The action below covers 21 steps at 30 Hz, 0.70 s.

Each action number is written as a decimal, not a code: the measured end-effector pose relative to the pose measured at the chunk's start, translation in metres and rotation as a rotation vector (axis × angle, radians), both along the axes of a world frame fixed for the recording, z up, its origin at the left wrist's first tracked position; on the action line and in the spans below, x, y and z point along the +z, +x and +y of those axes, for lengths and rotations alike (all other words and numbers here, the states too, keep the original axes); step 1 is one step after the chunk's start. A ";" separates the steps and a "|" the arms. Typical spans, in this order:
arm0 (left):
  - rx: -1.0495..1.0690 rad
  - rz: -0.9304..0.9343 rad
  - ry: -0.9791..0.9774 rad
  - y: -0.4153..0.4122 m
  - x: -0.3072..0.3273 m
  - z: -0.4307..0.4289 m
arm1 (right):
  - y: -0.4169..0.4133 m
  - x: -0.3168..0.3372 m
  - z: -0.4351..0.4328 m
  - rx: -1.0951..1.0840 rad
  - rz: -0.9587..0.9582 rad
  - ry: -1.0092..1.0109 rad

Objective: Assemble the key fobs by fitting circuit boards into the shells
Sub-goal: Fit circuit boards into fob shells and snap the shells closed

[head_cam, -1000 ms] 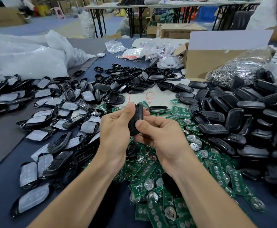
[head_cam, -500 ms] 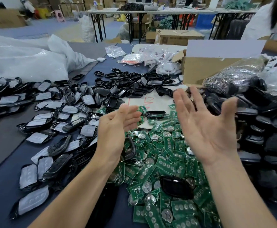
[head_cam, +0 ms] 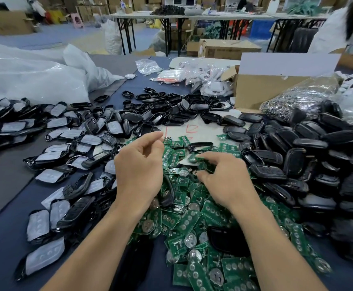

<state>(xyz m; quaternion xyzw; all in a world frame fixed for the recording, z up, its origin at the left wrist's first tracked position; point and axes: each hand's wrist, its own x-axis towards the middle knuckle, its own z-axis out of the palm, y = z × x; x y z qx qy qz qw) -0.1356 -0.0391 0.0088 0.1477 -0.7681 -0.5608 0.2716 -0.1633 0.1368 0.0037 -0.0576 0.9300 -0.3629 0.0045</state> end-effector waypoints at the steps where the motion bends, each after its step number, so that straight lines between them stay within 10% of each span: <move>1: 0.007 -0.018 -0.049 0.000 0.000 -0.001 | 0.002 -0.001 0.000 -0.021 0.012 -0.058; 13: -0.047 -0.145 -0.451 0.006 0.000 0.001 | -0.005 0.000 0.009 -0.250 0.110 -0.803; 21: -0.051 -0.245 -0.756 -0.010 0.010 -0.012 | -0.002 -0.005 0.007 -0.165 0.108 -0.603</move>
